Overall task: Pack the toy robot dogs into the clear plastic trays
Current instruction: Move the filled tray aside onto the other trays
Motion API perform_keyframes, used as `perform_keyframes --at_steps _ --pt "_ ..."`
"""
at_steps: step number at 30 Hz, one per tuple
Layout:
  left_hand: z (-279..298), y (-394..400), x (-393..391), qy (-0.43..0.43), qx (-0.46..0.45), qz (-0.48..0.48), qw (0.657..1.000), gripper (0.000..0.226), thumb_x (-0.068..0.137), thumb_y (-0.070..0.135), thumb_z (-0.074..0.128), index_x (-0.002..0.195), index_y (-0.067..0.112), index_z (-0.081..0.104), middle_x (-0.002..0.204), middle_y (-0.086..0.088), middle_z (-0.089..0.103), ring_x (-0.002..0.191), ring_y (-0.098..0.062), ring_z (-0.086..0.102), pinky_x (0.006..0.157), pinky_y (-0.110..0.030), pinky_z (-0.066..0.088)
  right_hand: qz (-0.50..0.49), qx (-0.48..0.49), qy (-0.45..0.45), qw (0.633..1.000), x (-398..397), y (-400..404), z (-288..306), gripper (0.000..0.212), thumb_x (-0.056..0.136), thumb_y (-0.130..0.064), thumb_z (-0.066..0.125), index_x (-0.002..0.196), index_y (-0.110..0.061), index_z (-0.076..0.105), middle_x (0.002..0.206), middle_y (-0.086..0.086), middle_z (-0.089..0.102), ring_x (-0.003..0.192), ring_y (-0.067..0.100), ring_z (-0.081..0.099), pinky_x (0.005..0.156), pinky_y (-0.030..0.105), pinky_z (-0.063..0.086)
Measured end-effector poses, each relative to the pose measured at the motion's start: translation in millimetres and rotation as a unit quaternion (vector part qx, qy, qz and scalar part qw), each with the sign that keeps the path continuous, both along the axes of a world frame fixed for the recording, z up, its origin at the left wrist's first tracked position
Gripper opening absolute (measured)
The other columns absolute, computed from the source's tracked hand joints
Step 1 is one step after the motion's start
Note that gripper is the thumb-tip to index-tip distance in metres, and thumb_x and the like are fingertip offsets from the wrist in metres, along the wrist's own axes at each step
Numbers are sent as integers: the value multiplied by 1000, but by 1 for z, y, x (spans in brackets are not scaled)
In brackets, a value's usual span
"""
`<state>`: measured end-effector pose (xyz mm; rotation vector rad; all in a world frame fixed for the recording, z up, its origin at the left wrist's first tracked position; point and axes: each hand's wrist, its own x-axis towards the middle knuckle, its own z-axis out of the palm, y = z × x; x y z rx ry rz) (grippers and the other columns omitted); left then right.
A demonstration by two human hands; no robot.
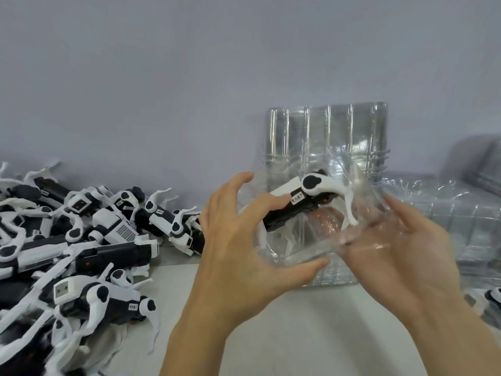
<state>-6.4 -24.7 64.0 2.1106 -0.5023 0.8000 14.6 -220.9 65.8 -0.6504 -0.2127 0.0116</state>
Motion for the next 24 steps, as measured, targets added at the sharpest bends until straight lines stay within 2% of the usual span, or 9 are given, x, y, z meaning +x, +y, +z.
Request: perform_keyframes --at_steps 3,5,8,10,12,15,18,21,24 --pt "3 -1 0 8 -139 -32 990 58 54 67 76 107 49 65 139 20 48 135 2 41 107 -13 33 14 -17 -45 999 -4 5 2 48 101 -33 41 77 -19 79 108 6 75 100 25 73 95 43 52" --pt "4 -1 3 21 -236 -57 970 54 61 62 73 109 39 69 128 13 63 126 -2 54 111 -29 40 -15 -83 -42 996 -4 9 2 37 97 -30 49 89 -17 82 113 9 74 113 31 69 98 42 48" --pt "5 1 6 79 -367 -107 921 56 73 61 65 110 20 72 116 -1 73 116 -22 66 104 -56 47 -101 -244 -71 962 -4 18 1 23 86 -25 62 98 -18 81 109 8 76 103 25 73 87 34 52" --pt "6 1 4 144 -455 -153 865 58 76 67 65 109 20 75 114 -9 74 110 -33 70 92 -57 55 -149 -345 -128 918 -9 26 3 21 79 -25 69 96 -21 82 99 3 78 94 20 75 78 27 58" --pt "8 3 1 206 -518 -185 809 66 72 75 61 109 23 77 111 -15 75 101 -38 72 74 -47 61 -177 -385 -171 889 -13 34 7 17 78 -17 75 92 -22 82 88 1 79 85 16 75 74 18 56" --pt "5 7 1 246 -565 -210 759 75 72 78 57 117 21 75 117 -15 73 103 -39 72 76 -50 60 -209 -416 -204 861 -14 39 9 26 80 2 76 90 -21 81 84 -3 78 80 14 75 73 16 55" --pt "3 8 3 254 -567 -209 755 74 70 78 58 116 23 75 120 -11 72 104 -38 72 86 -57 58 -216 -435 -216 847 -15 42 11 27 81 6 76 88 -19 81 88 -5 78 84 11 74 79 19 57" --pt "5 9 2 248 -554 -198 770 68 69 76 61 107 22 79 108 -12 76 98 -37 74 77 -52 61 -207 -453 -216 840 -15 40 12 26 83 4 74 89 -20 81 87 -6 78 83 10 75 78 18 57" --pt "8 12 1 248 -514 -211 794 61 70 70 64 106 23 78 106 -15 76 94 -36 74 69 -46 62 -184 -414 -167 876 -13 28 12 27 90 2 66 89 -20 81 88 2 79 84 17 76 75 18 57"
